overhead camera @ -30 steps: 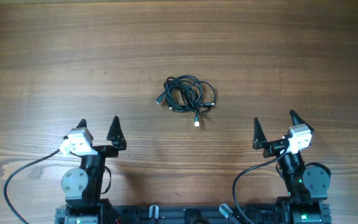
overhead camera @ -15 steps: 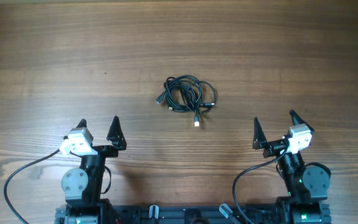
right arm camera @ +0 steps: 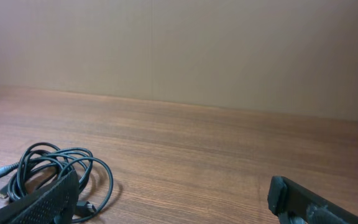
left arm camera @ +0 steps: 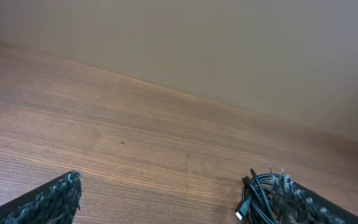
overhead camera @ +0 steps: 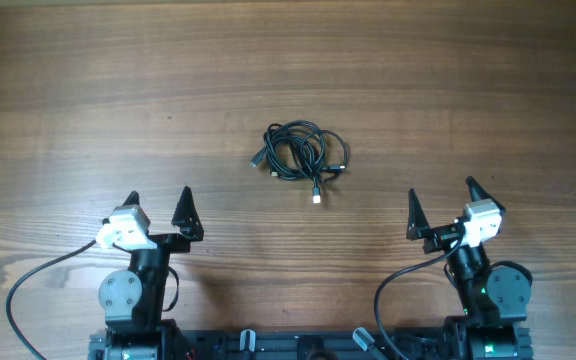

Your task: Untangle cables

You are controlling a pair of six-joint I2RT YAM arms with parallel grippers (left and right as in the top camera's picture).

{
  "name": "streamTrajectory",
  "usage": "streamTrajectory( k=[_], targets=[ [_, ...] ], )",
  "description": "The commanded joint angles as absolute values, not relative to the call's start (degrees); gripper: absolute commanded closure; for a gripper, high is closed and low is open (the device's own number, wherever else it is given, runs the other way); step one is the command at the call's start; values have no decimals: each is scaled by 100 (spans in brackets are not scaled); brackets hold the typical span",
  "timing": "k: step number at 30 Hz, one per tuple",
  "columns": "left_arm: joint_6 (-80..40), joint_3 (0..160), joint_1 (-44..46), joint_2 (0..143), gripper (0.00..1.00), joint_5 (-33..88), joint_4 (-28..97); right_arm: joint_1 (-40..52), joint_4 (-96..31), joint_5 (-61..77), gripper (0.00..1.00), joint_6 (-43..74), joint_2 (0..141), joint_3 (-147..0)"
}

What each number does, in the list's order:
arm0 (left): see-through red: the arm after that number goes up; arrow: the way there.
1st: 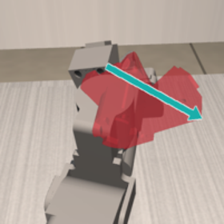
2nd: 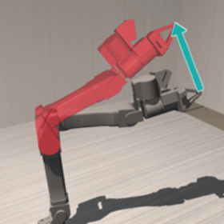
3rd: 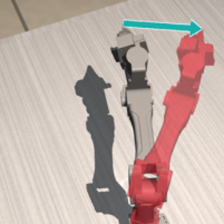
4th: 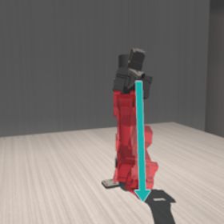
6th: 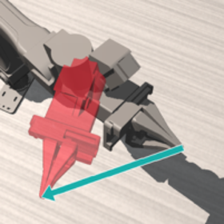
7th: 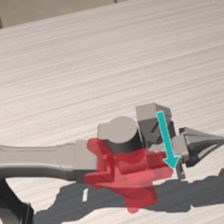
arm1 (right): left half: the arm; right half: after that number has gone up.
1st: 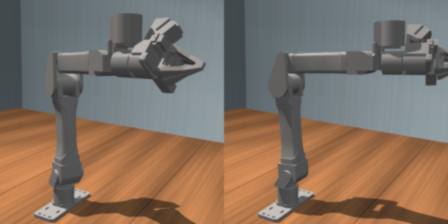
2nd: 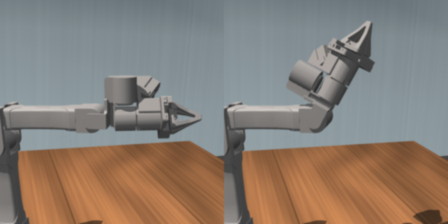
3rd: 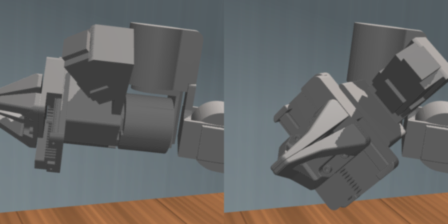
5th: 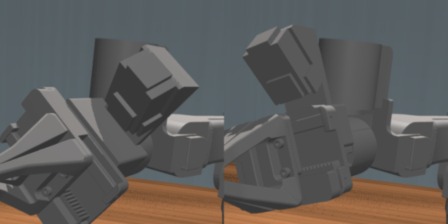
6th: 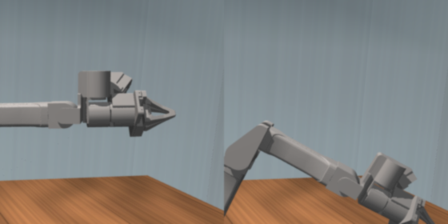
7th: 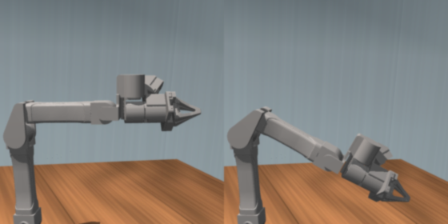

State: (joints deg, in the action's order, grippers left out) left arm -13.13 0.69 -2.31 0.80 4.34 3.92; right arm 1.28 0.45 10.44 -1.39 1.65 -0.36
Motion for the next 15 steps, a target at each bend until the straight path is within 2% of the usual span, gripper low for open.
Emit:
streamTrajectory(
  k=[1, 15],
  targets=[
    [-1238, 36, -198, 32, 0, 397, 412, 99, 73, 1041, 0, -110, 134, -32],
    [-1238, 36, -198, 32, 0, 397, 412, 99, 73, 1041, 0, -113, 134, -32]
  ],
)
